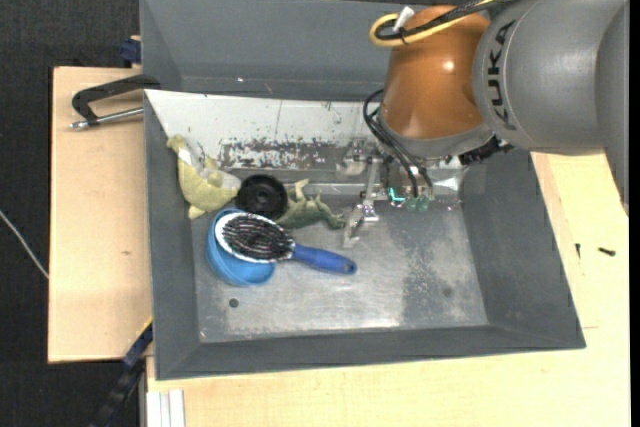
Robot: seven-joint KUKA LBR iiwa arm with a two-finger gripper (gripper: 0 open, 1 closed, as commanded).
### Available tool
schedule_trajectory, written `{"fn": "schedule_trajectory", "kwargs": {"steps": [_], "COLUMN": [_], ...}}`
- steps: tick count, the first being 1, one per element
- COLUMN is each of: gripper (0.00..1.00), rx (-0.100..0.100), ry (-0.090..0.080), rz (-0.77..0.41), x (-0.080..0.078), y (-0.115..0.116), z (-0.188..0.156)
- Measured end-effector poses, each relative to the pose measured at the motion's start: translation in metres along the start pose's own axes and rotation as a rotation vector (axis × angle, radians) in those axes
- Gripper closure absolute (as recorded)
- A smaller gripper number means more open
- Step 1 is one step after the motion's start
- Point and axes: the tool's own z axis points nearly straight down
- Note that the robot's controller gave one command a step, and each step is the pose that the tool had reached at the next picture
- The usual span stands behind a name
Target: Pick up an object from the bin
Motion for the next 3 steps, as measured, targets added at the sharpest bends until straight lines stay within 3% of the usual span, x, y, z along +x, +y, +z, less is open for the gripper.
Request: {"fn": "schedule_trajectory", "kwargs": {"steps": [1, 2, 3], "gripper": [0.00, 0.00, 0.00], "rx": [-0.002, 0.000, -0.003], "ry": [-0.013, -0.006, -0.011], "rz": [0.185, 0.138, 0.332], "x": [-0.004, 0.069, 0.057], "y": [0.018, 0.046, 0.078], "z": [0.057, 0.040, 0.041]}}
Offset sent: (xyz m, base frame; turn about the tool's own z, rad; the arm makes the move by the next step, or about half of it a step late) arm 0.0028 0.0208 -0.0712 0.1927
